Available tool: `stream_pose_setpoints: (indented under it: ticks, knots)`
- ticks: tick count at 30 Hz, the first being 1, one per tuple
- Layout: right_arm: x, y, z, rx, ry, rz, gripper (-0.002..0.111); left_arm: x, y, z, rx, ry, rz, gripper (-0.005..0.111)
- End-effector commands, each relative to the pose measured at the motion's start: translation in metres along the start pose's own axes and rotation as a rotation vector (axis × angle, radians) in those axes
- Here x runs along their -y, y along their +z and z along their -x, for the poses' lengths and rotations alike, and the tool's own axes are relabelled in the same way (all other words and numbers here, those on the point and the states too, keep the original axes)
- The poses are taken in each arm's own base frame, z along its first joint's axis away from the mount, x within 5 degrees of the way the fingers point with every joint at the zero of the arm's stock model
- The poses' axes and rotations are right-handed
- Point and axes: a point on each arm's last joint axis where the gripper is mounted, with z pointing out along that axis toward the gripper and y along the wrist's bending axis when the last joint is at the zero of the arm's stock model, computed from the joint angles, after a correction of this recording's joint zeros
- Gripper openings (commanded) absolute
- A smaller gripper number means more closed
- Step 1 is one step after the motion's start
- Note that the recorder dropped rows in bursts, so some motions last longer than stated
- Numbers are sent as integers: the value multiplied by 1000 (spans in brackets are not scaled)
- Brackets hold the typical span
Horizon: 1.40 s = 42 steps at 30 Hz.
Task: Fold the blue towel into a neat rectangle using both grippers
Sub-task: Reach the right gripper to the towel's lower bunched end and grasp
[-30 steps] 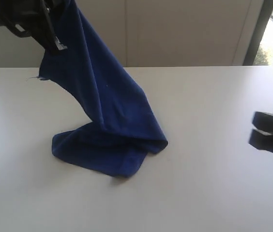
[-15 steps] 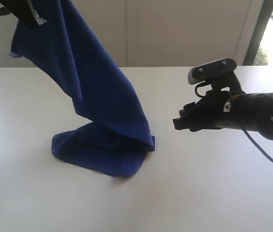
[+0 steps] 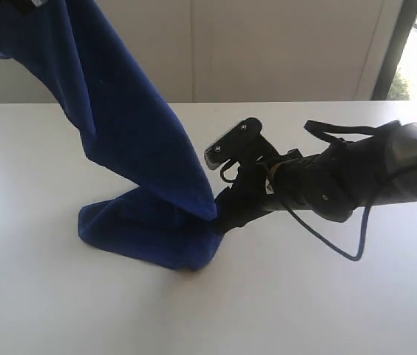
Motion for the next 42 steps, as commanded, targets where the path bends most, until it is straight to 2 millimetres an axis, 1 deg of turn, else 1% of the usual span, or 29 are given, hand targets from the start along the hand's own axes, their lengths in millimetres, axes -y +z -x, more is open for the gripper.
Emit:
stream_pose_setpoints:
  ticks: [1,3,6,9,12,14,18,19,21,23,25,29,30,35,38,42]
  knots:
    - [-4,16,-6,-27,-101,20,55,-7,-3,2,-2,-51,27,0]
    - [-5,22,-9,-38,-137,29,55,-7,-3,2,-2,-53,27,0]
    - [-7,26,-9,-8,-159,39,55,-7,-3,2,-3,-55,27,0]
    - [-8,26,-1,79,-173,41,55,-7,-3,2,-2,-55,24,0]
    - [-9,26,4,145,-224,40,55,-7,-3,2,-2,-57,25,0]
    - [-9,28,2,146,-266,39,55,-7,-3,2,-2,-57,25,0]
    - [-12,39,-12,62,-309,55,55,-6,-3,1,-5,-64,22,0]
    - [-13,42,-16,40,-309,61,54,-6,-3,1,-6,-75,20,0]
    - [-13,44,-21,17,-309,66,49,-5,-3,1,-7,-84,16,0]
    - [-13,44,-21,17,-305,65,37,-5,-3,1,-6,-82,14,0]
    - [-12,41,-16,36,-305,59,24,-5,-3,1,-4,-57,6,0]
    - [-9,31,-4,86,-307,40,2,-4,-3,1,-8,-31,2,0]
    - [-7,28,0,86,-313,33,0,-4,-3,1,-11,-25,3,0]
    - [2,12,12,22,-375,0,0,-4,-3,0,-23,-13,-2,0]
    - [12,-2,19,-13,-388,-29,0,-4,-3,-1,-29,-16,-5,0]
    - [25,-32,31,-44,-378,-77,0,-4,-3,-2,-39,-35,-4,0]
